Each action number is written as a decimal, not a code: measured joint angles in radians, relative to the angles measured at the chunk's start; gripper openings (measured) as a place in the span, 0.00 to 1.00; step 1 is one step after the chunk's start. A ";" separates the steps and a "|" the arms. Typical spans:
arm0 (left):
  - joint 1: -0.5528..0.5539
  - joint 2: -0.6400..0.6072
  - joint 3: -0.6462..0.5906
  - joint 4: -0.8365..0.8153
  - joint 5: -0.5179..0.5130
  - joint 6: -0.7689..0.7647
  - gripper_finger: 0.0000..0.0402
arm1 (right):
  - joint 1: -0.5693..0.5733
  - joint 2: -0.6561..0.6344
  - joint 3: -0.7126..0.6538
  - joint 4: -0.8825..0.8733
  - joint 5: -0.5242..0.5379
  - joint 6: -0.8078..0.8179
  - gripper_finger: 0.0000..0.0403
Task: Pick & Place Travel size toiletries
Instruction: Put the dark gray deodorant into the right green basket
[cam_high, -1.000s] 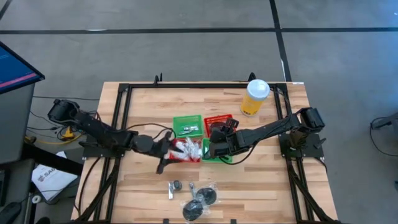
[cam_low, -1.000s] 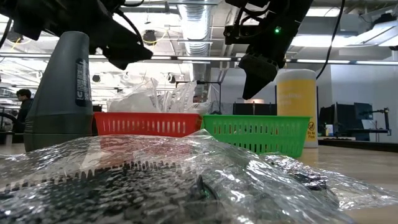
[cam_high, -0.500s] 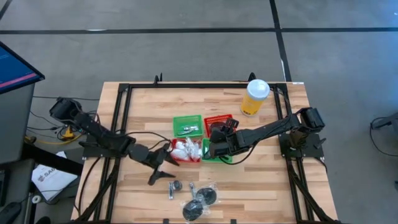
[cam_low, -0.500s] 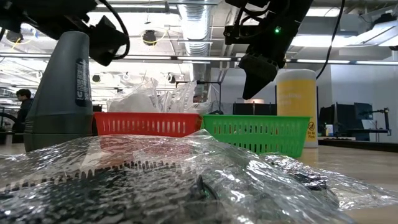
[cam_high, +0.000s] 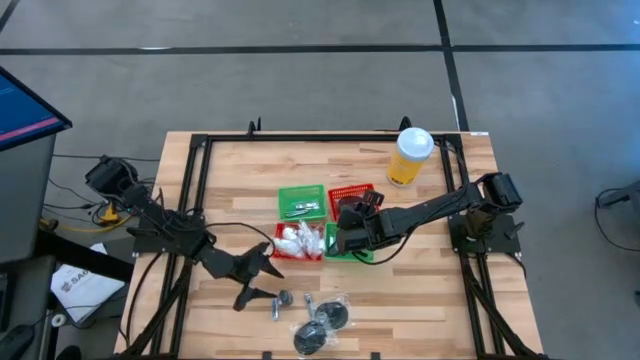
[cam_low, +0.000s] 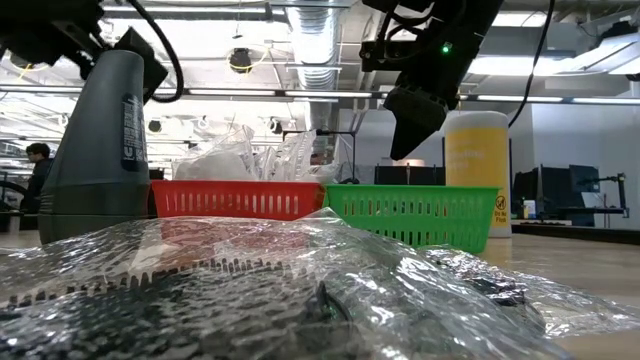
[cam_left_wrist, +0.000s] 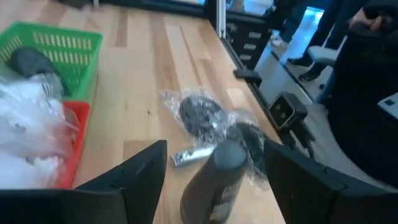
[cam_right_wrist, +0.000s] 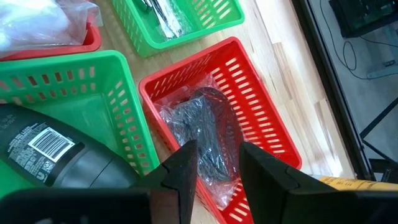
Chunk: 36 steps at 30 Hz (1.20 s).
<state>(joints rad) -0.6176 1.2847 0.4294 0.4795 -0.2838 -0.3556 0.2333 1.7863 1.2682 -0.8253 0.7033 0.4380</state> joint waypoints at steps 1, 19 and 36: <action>-0.004 0.008 0.000 -0.001 -0.002 -0.009 0.65 | 0.000 0.000 0.000 0.000 0.000 0.000 0.27; -0.026 0.140 0.000 0.103 0.002 -0.087 0.71 | 0.000 0.000 0.000 0.003 0.000 0.000 0.27; -0.061 0.243 0.001 0.203 -0.062 -0.100 0.71 | -0.001 0.000 0.000 0.019 0.000 0.000 0.27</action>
<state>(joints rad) -0.6788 1.5273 0.4301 0.6821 -0.3458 -0.4559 0.2325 1.7863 1.2682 -0.8062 0.7029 0.4377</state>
